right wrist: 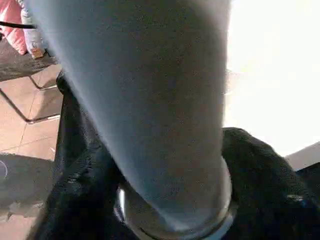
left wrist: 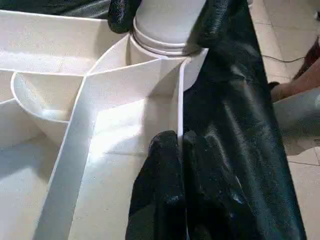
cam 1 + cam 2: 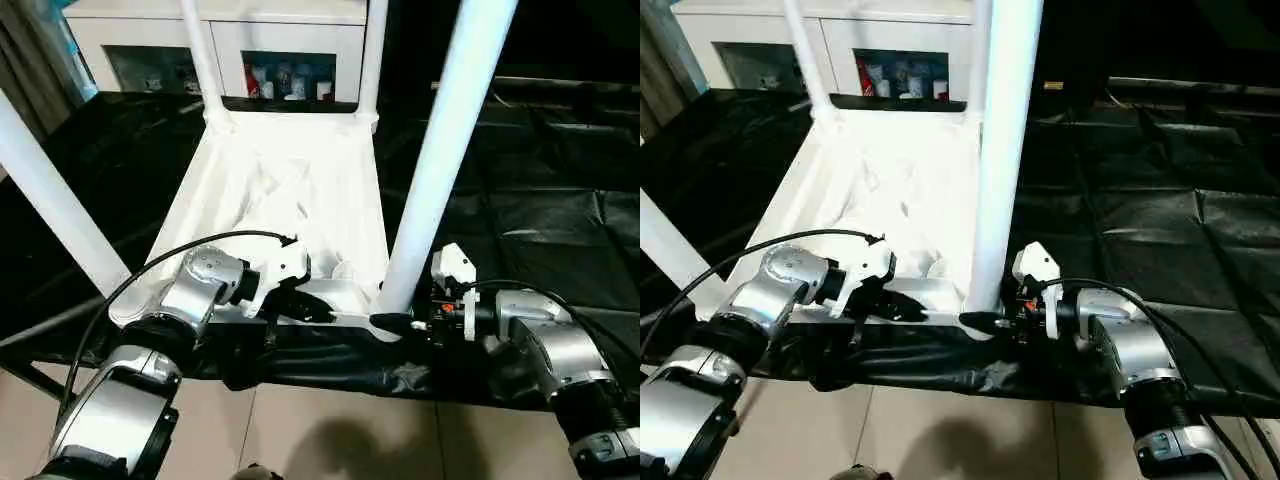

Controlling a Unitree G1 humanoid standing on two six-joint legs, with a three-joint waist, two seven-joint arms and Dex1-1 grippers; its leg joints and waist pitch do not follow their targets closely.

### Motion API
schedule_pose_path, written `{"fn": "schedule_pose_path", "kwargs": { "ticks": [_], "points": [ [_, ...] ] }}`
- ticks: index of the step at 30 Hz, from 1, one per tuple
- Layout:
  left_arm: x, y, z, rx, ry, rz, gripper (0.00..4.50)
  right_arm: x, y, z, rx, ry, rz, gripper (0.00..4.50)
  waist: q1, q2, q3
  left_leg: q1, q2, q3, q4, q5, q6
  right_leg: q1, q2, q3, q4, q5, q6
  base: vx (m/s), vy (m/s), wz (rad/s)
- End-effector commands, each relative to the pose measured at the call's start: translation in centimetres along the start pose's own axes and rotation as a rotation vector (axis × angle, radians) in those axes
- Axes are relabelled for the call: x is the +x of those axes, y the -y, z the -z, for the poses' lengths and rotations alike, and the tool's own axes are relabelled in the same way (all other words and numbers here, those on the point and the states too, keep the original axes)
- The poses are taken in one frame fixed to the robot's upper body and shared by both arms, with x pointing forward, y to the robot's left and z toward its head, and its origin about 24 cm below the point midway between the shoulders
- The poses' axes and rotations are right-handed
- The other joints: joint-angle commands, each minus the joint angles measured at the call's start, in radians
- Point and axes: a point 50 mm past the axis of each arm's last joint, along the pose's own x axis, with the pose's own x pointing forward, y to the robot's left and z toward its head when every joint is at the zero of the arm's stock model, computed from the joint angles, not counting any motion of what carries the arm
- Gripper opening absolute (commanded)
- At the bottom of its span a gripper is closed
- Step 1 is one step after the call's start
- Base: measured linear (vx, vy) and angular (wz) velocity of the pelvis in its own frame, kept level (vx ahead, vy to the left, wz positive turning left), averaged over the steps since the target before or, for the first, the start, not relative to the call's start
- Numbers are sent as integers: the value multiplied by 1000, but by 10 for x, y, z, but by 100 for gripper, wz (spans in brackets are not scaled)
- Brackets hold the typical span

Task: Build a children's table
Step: Rotate leg to tighten

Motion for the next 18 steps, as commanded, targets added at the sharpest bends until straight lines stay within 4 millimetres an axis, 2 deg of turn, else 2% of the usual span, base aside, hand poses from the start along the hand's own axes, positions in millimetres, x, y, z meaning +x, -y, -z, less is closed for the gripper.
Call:
{"fn": "schedule_pose_path", "kwargs": {
  "ticks": [1,4,7,9,10,11,12,13,15,16,17,18],
  "points": [
    [5,0,-2,-9,22,-13,0,13,-9,-1,8,4,-103,264,2,-19,-62,16,71,-27,-60,-141,90,39,-76,45,-54,-41,-284,0,0,0],
    [6,-1,-3,-13,35,-36,0,19,-12,2,25,17,-102,259,4,-18,-61,14,70,-28,-60,-139,92,41,-78,45,-54,-48,-281,0,0,0],
    [10,-5,-5,-20,47,-106,0,28,-11,7,59,43,-5,253,2,-14,-59,14,70,-29,-61,-153,83,39,-78,45,-57,-67,-276,0,0,0],
    [13,-9,-7,-29,48,-159,0,34,-7,11,77,47,83,252,-2,-10,-56,17,70,-30,-66,-194,58,36,-78,46,-64,-131,-266,0,0,0],
    [16,-13,-8,-33,47,-209,0,38,-4,13,91,47,156,252,-12,-7,-51,18,69,-33,-73,-252,21,36,-79,47,-74,-213,-248,0,0,0],
    [16,-13,-8,-33,47,-209,0,38,-4,13,91,47,156,252,-14,-9,-50,20,68,-34,-75,-268,11,35,-79,47,-78,-244,-239,0,0,0],
    [19,-15,-10,-36,49,-243,0,41,-2,16,107,49,214,252,-15,2,-50,23,67,-37,-76,-286,-1,35,-80,47,-80,-273,-233,0,0,0],
    [28,-20,-16,-47,64,-310,0,48,2,20,156,76,331,252,-27,5,-48,31,66,-37,-80,-337,-29,28,-79,50,-92,-330,-215,0,0,0],
    [30,-20,-17,-50,68,-322,0,49,3,20,170,83,359,251,-31,-1,-49,31,64,-41,-80,-348,-34,30,-80,49,-93,-351,-207,0,0,0],
    [37,-22,-21,-57,76,-356,0,54,5,22,208,95,431,251,-37,15,-48,28,63,-38,-81,-342,-26,30,-75,50,-98,-333,-200,0,0,0],
    [42,-23,-24,-64,83,-376,0,58,6,22,229,98,488,251,-39,11,-50,27,63,-40,-81,-337,-29,30,-76,50,-95,-325,-201,0,0,0],
    [51,-24,-30,-71,94,-406,0,65,9,24,271,94,577,251,-42,23,-51,29,61,-40,-82,-336,-34,27,-74,50,-95,-318,-199,0,0,0]
  ]
}}
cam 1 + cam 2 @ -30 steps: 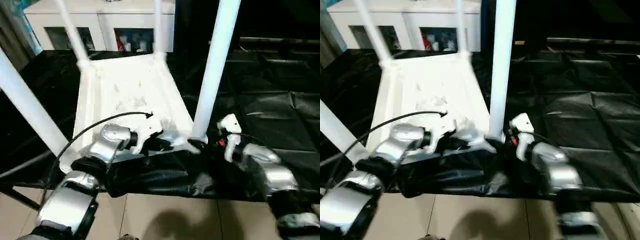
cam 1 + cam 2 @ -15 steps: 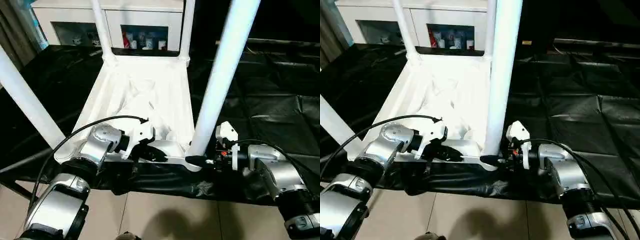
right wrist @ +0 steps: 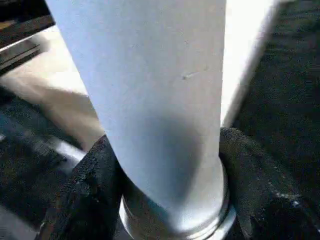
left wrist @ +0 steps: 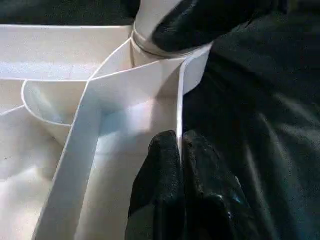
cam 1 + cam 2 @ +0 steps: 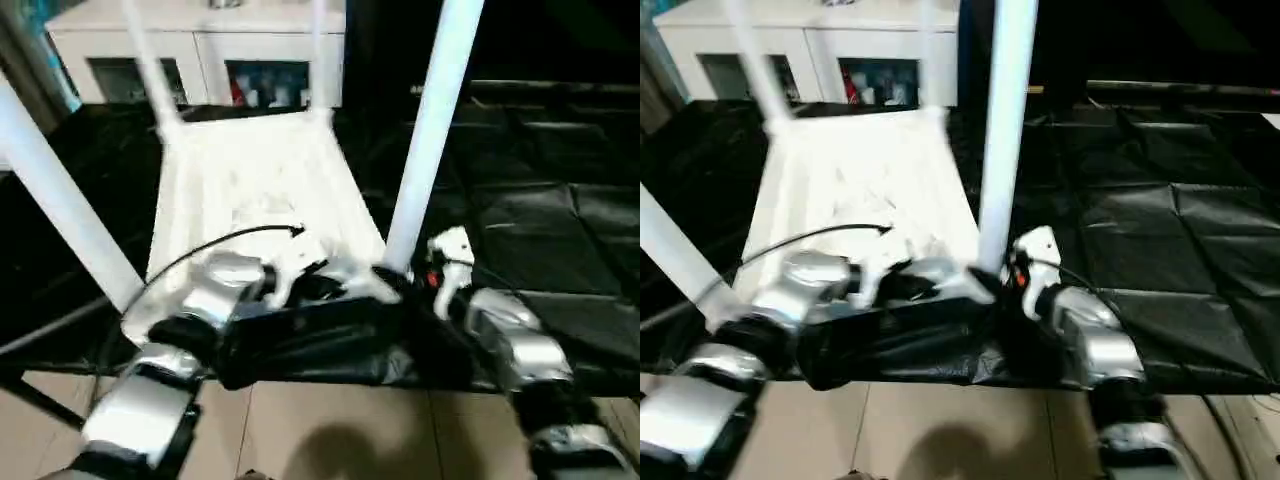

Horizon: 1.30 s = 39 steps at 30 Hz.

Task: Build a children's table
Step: Rotate leg to tighten

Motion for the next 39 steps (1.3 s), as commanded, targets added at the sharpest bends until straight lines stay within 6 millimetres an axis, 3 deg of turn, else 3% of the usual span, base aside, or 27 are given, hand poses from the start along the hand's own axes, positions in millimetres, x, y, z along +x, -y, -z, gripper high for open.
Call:
{"fn": "schedule_pose_path", "kwargs": {
  "ticks": [1,4,6,7,8,10,11,13,15,16,19,22,25,32,33,39],
  "points": [
    [23,4,-24,-1,69,-80,0,19,-29,28,64,-118,17,251,-9,2,-47,22,61,-41,-82,-342,-26,25,-73,45,-93,-328,-193,0,0,0],
    [32,6,-30,-12,84,-121,0,30,-44,29,64,-122,0,251,-14,6,-47,18,59,-39,-79,-330,-8,26,-72,45,-95,-296,-196,0,0,0],
    [34,8,-32,5,85,-112,0,34,-54,23,31,-84,-76,251,-11,-2,-52,13,58,-37,-75,-292,19,30,-75,46,-92,-267,-198,0,0,0],
    [34,8,-32,13,82,-105,0,35,-55,21,34,-72,-92,286,-11,1,-52,13,58,-36,-74,-283,27,29,-75,46,-91,-260,-200,0,0,0],
    [34,9,-32,21,82,-90,0,35,-56,20,48,-63,-112,286,-11,-2,-52,11,58,-35,-73,-268,40,31,-74,45,-90,-250,-202,0,0,0],
    [33,10,-30,23,81,-75,0,34,-57,19,49,-60,-138,323,-10,1,-53,9,59,-35,-73,-249,51,32,-73,44,-88,-235,-205,0,0,0],
    [29,9,-26,30,70,-46,0,31,-56,17,19,-60,-198,323,-10,-8,-53,7,59,-34,-73,-249,58,32,-72,43,-89,-239,-204,0,0,0],
    [27,9,-24,34,64,-35,0,30,-55,15,0,-61,-222,340,-6,-1,-52,7,61,-34,-73,-245,63,32,-74,42,-88,-249,-203,0,0,0],
    [22,9,-19,44,50,6,0,24,-52,12,-34,-67,-290,350,-1,-4,-53,7,61,-34,-72,-242,69,34,-73,41,-87,-251,-199,0,0,0],
    [15,11,-13,66,26,92,0,14,-47,9,-81,-80,-391,350,0,-16,-52,4,63,-32,-72,-235,75,35,-72,41,-87,-245,-198,0,0,0],
    [9,12,-9,86,9,151,0,7,-43,7,-103,-87,-459,350,8,-9,-57,0,66,-33,-67,-186,98,38,-74,40,-74,-177,-213,0,0,0],
    [-4,12,-3,96,-10,239,0,-8,-31,1,-130,-101,-557,350,14,-13,-64,2,67,-28,-56,-131,128,37,-72,38,-58,-36,-259,0,0,0],
    [-18,10,3,95,-36,310,0,-23,-19,-5,-158,-141,-635,350,19,-13,-64,1,67,-27,-52,-111,154,38,-73,36,-51,19,-283,0,0,0],
    [-26,11,8,85,-60,368,0,-33,-10,-1,-182,-202,-665,350,35,-12,-59,11,73,-27,-60,-166,105,32,-74,39,-60,-78,-276,0,0,0],
    [-27,12,7,81,-57,379,0,-34,-10,-2,-173,-201,-674,327,37,-11,-59,11,74,-28,-62,-177,94,33,-75,40,-59,-78,-278,0,0,0],
    [-28,12,6,75,-45,382,0,-35,-17,2,-140,-212,-728,291,41,-11,-62,8,71,-28,-57,-136,108,36,-76,39,-52,-21,-283,0,0,0]
  ]
}}
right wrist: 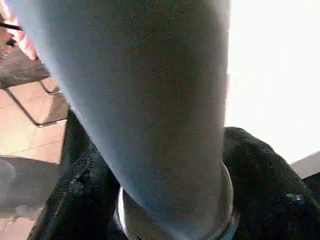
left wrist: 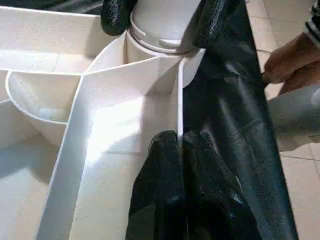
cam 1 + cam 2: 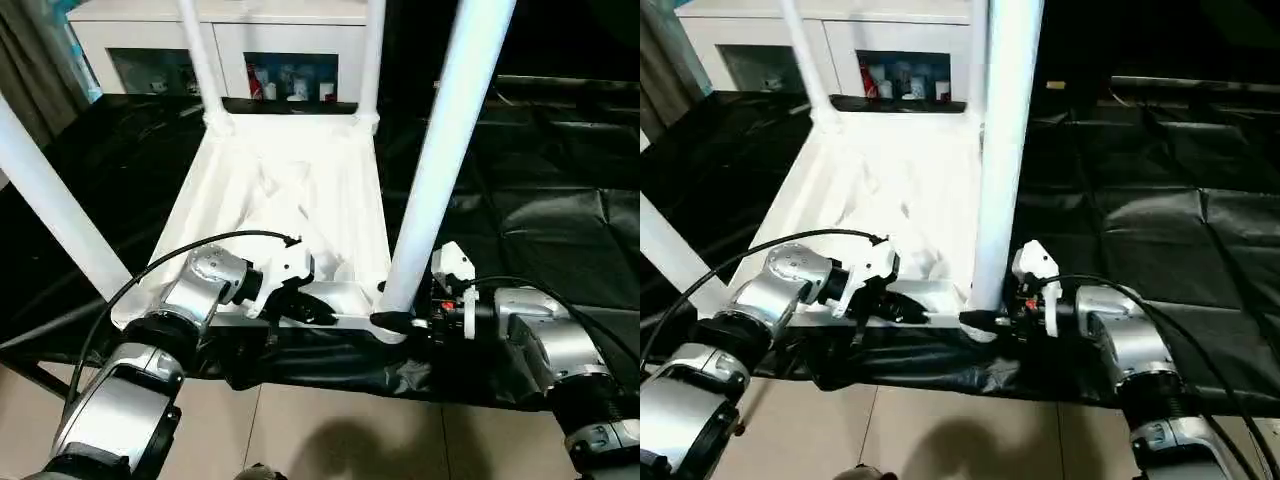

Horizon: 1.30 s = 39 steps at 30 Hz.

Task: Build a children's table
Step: Rotate leg to tighten

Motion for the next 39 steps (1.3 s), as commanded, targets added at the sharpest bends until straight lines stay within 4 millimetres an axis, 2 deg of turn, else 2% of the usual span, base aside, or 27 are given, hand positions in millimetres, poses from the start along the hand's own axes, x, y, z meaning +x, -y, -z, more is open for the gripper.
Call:
{"fn": "schedule_pose_path", "kwargs": {
  "ticks": [1,4,5,6,8,10,11,12,13,15,17,18,19,21,22,23,24,25,26,27,28,29,31,34,37,38,39],
  "points": [
    [7,3,0,-2,6,16,0,14,-13,7,18,-17,-97,277,-1,-13,-64,17,68,-28,-58,-142,99,41,-76,43,-52,-27,-282,0,0,0],
    [9,1,0,-8,6,-17,0,19,-16,7,26,1,-94,261,1,-14,-64,18,69,-29,-58,-144,95,41,-75,43,-52,-35,-277,0,0,0],
    [9,0,0,-8,3,-27,0,20,-16,8,32,5,-83,261,1,-17,-64,18,69,-29,-59,-146,93,41,-74,43,-52,-39,-275,0,0,0],
    [11,-2,1,-16,5,-70,0,24,-15,13,39,6,-34,259,1,-17,-63,17,70,-29,-59,-147,90,39,-76,44,-53,-48,-273,0,0,0],
    [13,-4,1,-31,12,-124,0,29,-13,18,59,0,36,257,0,-19,-58,19,69,-28,-63,-178,76,37,-76,44,-60,-108,-261,0,0,0],
    [15,-8,0,-41,19,-178,0,34,-10,22,71,-11,122,254,-5,-19,-49,22,69,-32,-72,-242,43,35,-80,46,-74,-248,-233,0,0,0],
    [15,-10,-1,-48,25,-203,0,37,-8,24,78,-17,175,254,-10,-22,-45,29,68,-33,-76,-294,15,31,-83,47,-87,-354,-210,0,0,0],
    [16,-11,-2,-53,30,-230,0,40,-6,26,99,-17,223,253,-13,-22,-43,28,67,-36,-78,-306,3,31,-84,48,-90,-391,-197,0,0,0],
    [21,-15,-5,-61,43,-285,0,46,-2,30,146,-11,329,253,-24,-21,-41,33,68,-42,-84,-347,-20,24,-84,50,-97,-459,-172,-53,2,-4],
    [27,-19,-10,-65,53,-349,0,56,1,31,189,8,432,252,-38,-19,-38,33,65,-49,-90,-400,-47,22,-83,46,-103,-521,-147,-55,7,-6],
    [36,-20,-13,-68,58,-375,0,64,5,31,220,19,538,252,-48,-20,-39,35,63,-52,-92,-421,-52,20,-84,45,-109,-541,-131,-53,19,-8],
    [36,-20,-13,-68,58,-375,0,64,5,31,220,19,538,252,-50,-20,-39,34,63,-54,-92,-425,-51,20,-84,45,-110,-543,-128,0,0,0],
    [48,-19,-19,-76,67,-405,0,75,8,29,272,40,635,252,-53,-16,-39,34,62,-54,-94,-433,-49,18,-83,47,-112,-532,-124,0,0,0],
    [59,-19,-25,-83,81,-423,0,86,8,24,299,60,673,252,-60,-19,-38,35,59,-56,-95,-454,-54,17,-81,43,-114,-539,-122,0,0,0],
    [63,-18,-27,-80,85,-426,0,90,7,22,301,68,678,252,-60,-12,-39,38,59,-57,-95,-458,-54,16,-82,44,-115,-535,-123,0,0,0],
    [67,-18,-30,-80,91,-430,0,95,7,19,306,74,674,252,-62,-15,-39,40,60,-55,-95,-463,-50,14,-80,44,-118,-517,-124,0,0,0],
    [68,-18,-31,-79,95,-430,0,97,6,17,303,76,670,252,-61,-14,-40,42,60,-53,-94,-463,-47,13,-79,45,-118,-503,-128,0,0,0],
    [73,-17,-34,-78,104,-424,0,102,5,13,278,84,656,252,-63,-8,-41,43,59,-51,-95,-465,-45,13,-76,46,-118,-463,-138,0,0,0],
    [74,-16,-35,-71,105,-419,0,104,4,10,244,89,637,252,-63,-6,-43,40,58,-51,-97,-452,-43,17,-75,47,-112,-418,-149,0,0,0],
    [75,-16,-36,-65,104,-417,0,105,3,8,220,92,627,252,-63,-9,-43,38,59,-48,-97,-448,-37,17,-74,48,-111,-383,-161,0,0,0],
    [76,-14,-35,-63,104,-397,0,104,3,6,200,108,605,308,-63,-9,-43,39,59,-46,-96,-446,-34,17,-74,49,-110,-375,-167,0,0,0],
    [76,-13,-34,-63,104,-385,0,103,2,5,189,119,595,322,-64,-5,-43,40,58,-44,-94,-443,-28,17,-75,51,-110,-363,-175,0,0,0],
    [72,-12,-31,-49,96,-350,0,97,2,1,178,160,533,328,-61,-5,-43,37,58,-42,-93,-418,-7,22,-76,51,-111,-369,-174,0,0,0],
    [63,-12,-27,-38,94,-309,0,83,0,1,121,145,432,368,-55,-8,-45,36,59,-40,-91,-387,10,27,-75,52,-109,-346,-180,0,0,0],
    [57,-11,-25,-27,92,-270,0,72,-1,3,90,115,371,368,-45,-12,-49,25,62,-35,-87,-300,40,37,-74,48,-97,-274,-198,0,0,0],
    [53,-10,-24,-18,93,-245,0,67,-1,4,69,97,335,368,-44,-15,-51,25,63,-34,-86,-291,44,37,-74,48,-96,-272,-200,0,0,0],
    [51,-10,-22,-12,91,-225,0,62,-1,4,51,86,312,368,-39,-13,-53,25,63,-32,-82,-269,49,38,-75,47,-94,-260,-204,0,0,0]
  ]
}}
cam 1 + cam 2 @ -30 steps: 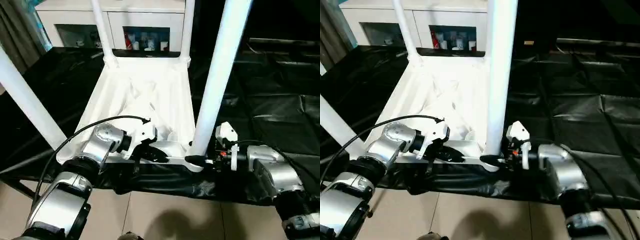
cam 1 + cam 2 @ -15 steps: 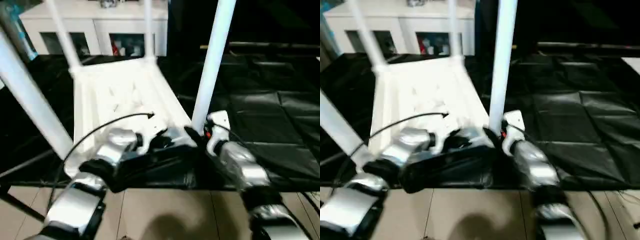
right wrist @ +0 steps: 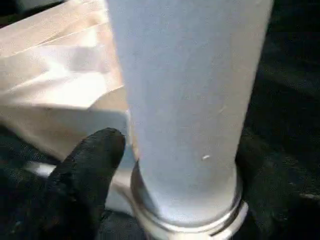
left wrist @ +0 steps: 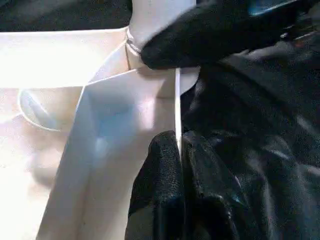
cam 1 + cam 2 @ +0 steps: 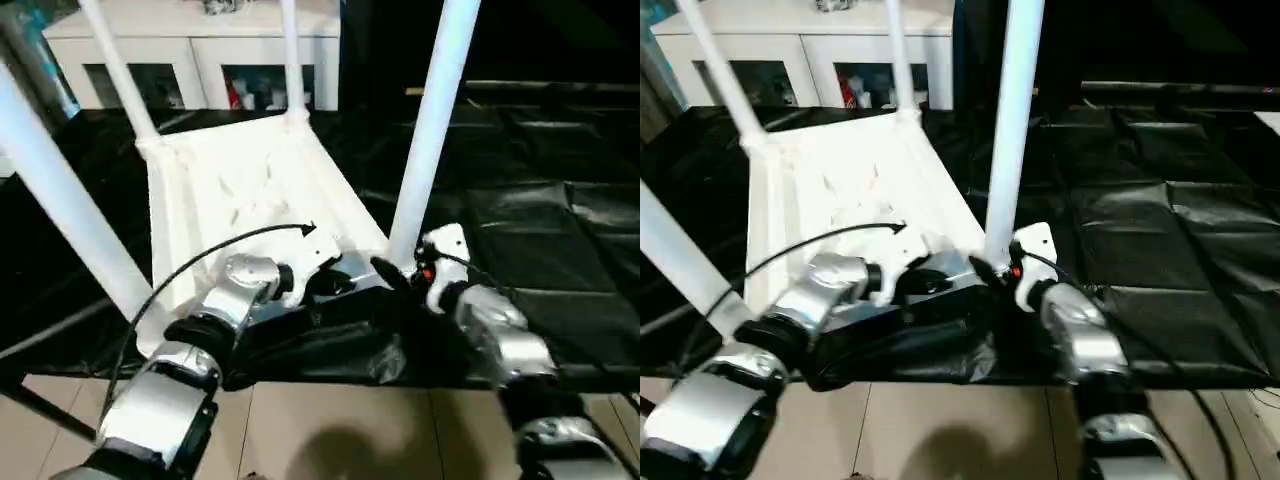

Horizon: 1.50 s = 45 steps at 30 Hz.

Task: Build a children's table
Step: Rotate leg to tighten

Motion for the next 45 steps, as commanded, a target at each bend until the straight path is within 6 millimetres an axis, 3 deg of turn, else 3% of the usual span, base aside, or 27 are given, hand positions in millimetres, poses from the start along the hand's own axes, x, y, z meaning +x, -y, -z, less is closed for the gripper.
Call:
{"fn": "schedule_pose_path", "kwargs": {
  "ticks": [1,3,7,10,11,13,17,19,20,27,31,34,35,36,37,39,40,42,45],
  "points": [
    [8,13,-10,71,42,156,0,7,-34,6,-55,-62,-310,368,6,-22,-50,4,65,-29,-67,-238,69,32,-75,44,-73,-243,-208,0,0,0],
    [-2,12,-5,78,15,214,0,-3,-28,3,-94,-77,-367,368,12,-19,-55,2,67,-28,-62,-196,84,33,-76,45,-64,-181,-219,27,-10,0],
    [-15,13,3,64,-19,318,0,-15,-19,-3,-96,-81,-435,368,17,-19,-68,-6,65,-24,-39,-59,164,32,-69,39,-25,106,-292,43,-10,0],
    [-22,15,7,66,-31,368,0,-23,-18,-5,-88,-101,-516,368,35,-19,-76,-6,68,-25,-24,-6,205,26,-70,38,-9,196,-306,0,0,0],
    [-24,15,8,66,-35,377,0,-25,-18,-5,-92,-114,-540,353,37,-25,-73,-9,69,-25,-24,-4,208,25,-69,37,-9,192,-305,0,0,0],
    [-26,15,8,64,-37,384,0,-27,-17,-5,-88,-126,-561,353,41,-21,-66,-10,72,-26,-29,-49,194,21,-71,36,-17,100,-297,0,0,0],
    [-26,16,5,54,-24,396,0,-30,-21,-3,-71,-153,-618,318,39,-19,-54,-2,77,-27,-48,-204,97,18,-73,41,-39,-135,-269,0,0,0],
    [-25,18,5,50,-21,402,0,-30,-23,-2,-66,-165,-634,295,39,-15,-51,3,78,-27,-52,-237,68,15,-75,45,-46,-182,-258,0,0,0],
    [-25,18,5,50,-20,402,0,-30,-23,-2,-65,-165,-634,284,38,-18,-52,4,77,-26,-53,-243,55,17,-75,46,-46,-181,-255,0,0,0],
    [-19,18,3,45,3,357,0,-32,-30,7,-36,-176,-617,255,40,-11,-60,-1,72,-25,-43,-160,80,21,-73,45,-34,-43,-261,0,0,0],
    [-19,18,3,45,3,357,0,-32,-30,7,-36,-176,-617,255,41,-13,-57,0,72,-27,-47,-200,68,21,-75,45,-43,-126,-251,0,0,0],
    [-18,17,2,41,6,333,0,-31,-30,9,-32,-176,-593,251,40,-12,-59,-1,73,-27,-47,-190,65,21,-73,45,-40,-107,-250,0,0,0],
    [-5,9,-8,19,33,174,0,-16,-26,15,40,-130,-357,251,38,-25,-57,-1,74,-26,-47,-190,68,21,-73,45,-42,-107,-250,0,0,0],
    [4,4,-14,0,49,61,0,-6,-24,20,102,-112,-188,249,37,-18,-54,-1,73,-25,-48,-188,62,14,-73,47,-41,-116,-249,0,0,0],
    [13,2,-21,-20,68,-26,0,3,-25,25,168,-100,-49,248,17,-21,-43,10,66,-34,-62,-317,-15,7,-78,45,-60,-318,-220,0,0,0],
    [22,3,-29,-43,93,-84,0,15,-31,27,220,-90,48,247,9,-24,-44,16,65,-41,-65,-354,-46,9,-83,44,-67,-420,-188,0,0,0],
    [25,5,-32,-47,103,-92,0,19,-34,26,228,-85,61,247,0,-28,-45,9,66,-41,-69,-340,-31,16,-81,46,-76,-400,-167,0,0,0],
    [28,7,-34,-47,116,-91,0,26,-41,21,226,-72,45,247,-4,-39,-40,12,61,-36,-69,-343,-5,13,-79,48,-84,-403,-160,0,0,0],
    [29,7,-35,-44,119,-88,0,31,-47,17,212,-60,16,247,2,-37,-44,10,61,-35,-67,-303,18,15,-83,51,-86,-414,-146,0,0,0]
  ]
}}
